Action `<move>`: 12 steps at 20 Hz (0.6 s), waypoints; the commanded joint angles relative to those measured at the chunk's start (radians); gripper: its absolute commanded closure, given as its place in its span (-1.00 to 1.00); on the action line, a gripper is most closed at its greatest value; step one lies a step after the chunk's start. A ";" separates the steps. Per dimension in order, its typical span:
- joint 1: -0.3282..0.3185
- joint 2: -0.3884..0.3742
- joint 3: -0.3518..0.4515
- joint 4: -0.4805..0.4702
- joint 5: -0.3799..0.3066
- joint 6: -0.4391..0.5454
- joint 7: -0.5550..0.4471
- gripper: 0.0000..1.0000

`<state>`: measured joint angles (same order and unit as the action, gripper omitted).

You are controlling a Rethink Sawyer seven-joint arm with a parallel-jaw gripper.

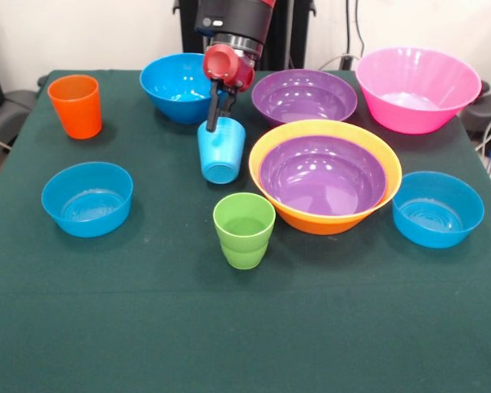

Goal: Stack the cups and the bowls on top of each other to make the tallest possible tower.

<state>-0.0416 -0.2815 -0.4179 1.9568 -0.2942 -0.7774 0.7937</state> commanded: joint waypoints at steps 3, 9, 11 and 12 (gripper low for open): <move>0.005 0.029 0.077 -0.109 0.033 0.036 0.202 -1.00; 0.013 0.037 0.067 -0.111 0.045 0.022 0.198 1.00; 0.013 0.036 0.068 -0.110 0.044 0.025 0.202 1.00; 0.016 0.036 0.065 -0.111 0.046 0.027 0.199 1.00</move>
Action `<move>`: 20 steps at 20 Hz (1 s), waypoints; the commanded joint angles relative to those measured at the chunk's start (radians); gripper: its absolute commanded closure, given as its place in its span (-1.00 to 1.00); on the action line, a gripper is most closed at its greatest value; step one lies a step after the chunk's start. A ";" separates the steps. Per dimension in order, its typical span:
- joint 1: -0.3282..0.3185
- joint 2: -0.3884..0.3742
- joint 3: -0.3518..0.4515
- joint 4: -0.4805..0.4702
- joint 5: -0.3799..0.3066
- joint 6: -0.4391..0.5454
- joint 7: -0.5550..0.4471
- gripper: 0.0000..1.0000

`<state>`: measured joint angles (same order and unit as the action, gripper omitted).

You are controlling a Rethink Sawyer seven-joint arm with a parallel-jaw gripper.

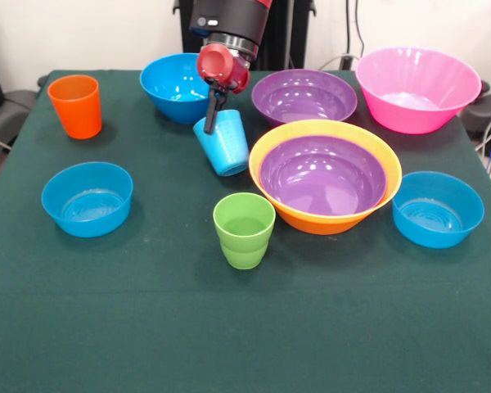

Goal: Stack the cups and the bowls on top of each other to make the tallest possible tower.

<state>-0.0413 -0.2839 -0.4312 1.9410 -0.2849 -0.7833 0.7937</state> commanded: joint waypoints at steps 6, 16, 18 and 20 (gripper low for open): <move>0.024 0.039 0.074 -0.097 0.038 0.037 0.191 1.00; 0.012 -0.051 0.057 -0.097 -0.042 0.219 0.156 1.00; 0.004 -0.069 0.059 -0.103 -0.063 0.262 0.145 1.00; 0.003 -0.078 0.054 -0.105 -0.072 0.292 0.136 1.00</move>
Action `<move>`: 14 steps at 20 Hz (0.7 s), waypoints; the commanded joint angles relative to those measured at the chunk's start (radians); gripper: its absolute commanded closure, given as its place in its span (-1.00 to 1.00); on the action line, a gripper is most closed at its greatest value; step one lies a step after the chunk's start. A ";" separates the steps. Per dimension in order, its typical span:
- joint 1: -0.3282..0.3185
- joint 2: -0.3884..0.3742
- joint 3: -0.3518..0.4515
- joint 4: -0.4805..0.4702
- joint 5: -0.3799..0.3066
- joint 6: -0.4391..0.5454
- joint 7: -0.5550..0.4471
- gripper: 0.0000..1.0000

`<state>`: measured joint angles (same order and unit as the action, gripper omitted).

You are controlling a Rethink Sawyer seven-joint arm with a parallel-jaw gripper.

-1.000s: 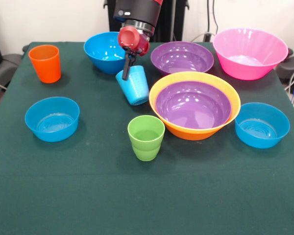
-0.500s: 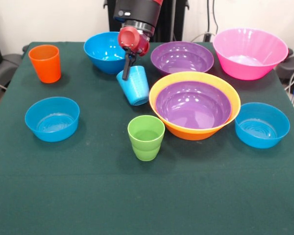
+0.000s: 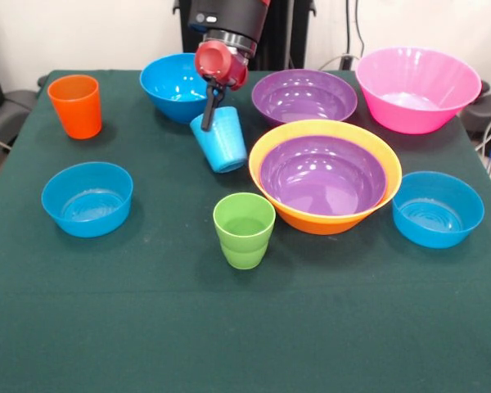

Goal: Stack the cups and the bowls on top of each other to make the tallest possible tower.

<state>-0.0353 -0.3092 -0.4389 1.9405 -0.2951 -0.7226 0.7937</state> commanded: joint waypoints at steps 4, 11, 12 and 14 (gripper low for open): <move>-0.023 -0.104 0.071 -0.090 -0.116 0.272 0.144 1.00; -0.081 -0.202 0.130 -0.083 -0.203 0.387 0.159 1.00; -0.096 -0.221 0.147 -0.080 -0.219 0.411 0.161 1.00; -0.131 -0.264 0.190 -0.076 -0.247 0.470 0.159 1.00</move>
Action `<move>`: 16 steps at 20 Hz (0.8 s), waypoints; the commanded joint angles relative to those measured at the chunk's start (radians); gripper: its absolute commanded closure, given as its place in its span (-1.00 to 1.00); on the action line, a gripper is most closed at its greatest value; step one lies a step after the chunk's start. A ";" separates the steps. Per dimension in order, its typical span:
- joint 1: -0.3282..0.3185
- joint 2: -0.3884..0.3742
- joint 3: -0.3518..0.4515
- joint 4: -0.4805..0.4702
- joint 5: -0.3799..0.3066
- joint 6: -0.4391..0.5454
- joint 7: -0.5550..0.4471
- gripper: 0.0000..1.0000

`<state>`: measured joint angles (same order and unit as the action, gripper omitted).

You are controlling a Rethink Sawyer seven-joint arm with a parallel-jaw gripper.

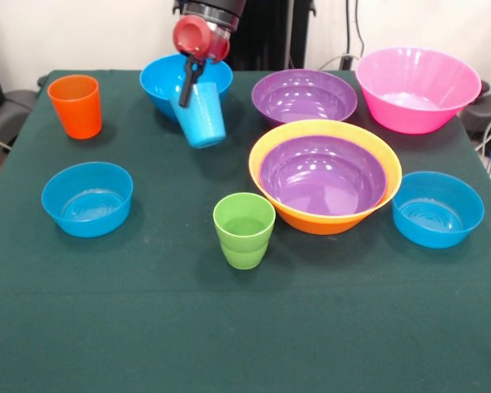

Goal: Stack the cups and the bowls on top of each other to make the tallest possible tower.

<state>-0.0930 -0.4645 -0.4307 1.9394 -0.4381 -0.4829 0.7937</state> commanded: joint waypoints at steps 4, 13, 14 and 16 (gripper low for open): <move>-0.137 -0.198 0.266 -0.062 -0.133 0.357 0.131 1.00; -0.277 -0.283 0.465 -0.087 -0.074 0.635 0.029 1.00; -0.290 -0.281 0.486 -0.099 -0.064 0.691 -0.003 1.00; -0.324 -0.279 0.536 -0.114 -0.051 0.761 -0.038 1.00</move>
<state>-0.3569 -0.7153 -0.1612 1.9242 -0.5101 0.0053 0.7937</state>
